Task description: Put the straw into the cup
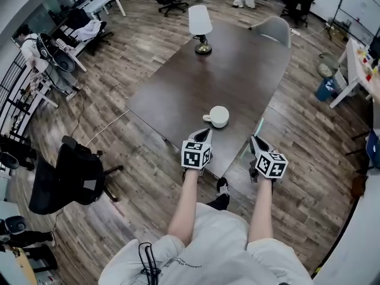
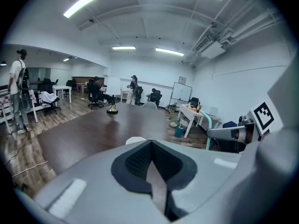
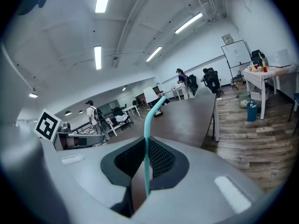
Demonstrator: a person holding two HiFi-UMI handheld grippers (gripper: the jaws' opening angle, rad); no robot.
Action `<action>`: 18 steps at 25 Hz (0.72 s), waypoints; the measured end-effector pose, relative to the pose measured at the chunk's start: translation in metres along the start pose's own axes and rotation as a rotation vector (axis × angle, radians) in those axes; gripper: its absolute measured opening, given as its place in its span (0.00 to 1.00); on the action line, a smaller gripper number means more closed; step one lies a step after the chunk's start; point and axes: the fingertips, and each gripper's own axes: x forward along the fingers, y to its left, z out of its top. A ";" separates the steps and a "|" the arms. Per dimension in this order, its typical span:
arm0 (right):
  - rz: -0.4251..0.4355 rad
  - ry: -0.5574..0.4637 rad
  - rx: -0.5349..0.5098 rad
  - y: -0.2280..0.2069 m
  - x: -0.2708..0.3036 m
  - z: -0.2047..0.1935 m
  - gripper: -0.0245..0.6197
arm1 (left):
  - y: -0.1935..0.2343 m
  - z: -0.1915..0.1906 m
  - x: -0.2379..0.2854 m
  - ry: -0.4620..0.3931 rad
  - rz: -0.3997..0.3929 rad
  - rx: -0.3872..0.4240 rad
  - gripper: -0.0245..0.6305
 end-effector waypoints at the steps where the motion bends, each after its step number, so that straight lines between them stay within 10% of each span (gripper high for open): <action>1: 0.012 0.004 -0.005 0.002 0.005 0.002 0.11 | 0.004 0.002 0.003 -0.003 0.007 -0.008 0.04; 18: 0.102 0.068 -0.095 -0.027 0.072 0.044 0.11 | 0.037 0.041 0.069 -0.036 0.076 -0.095 0.04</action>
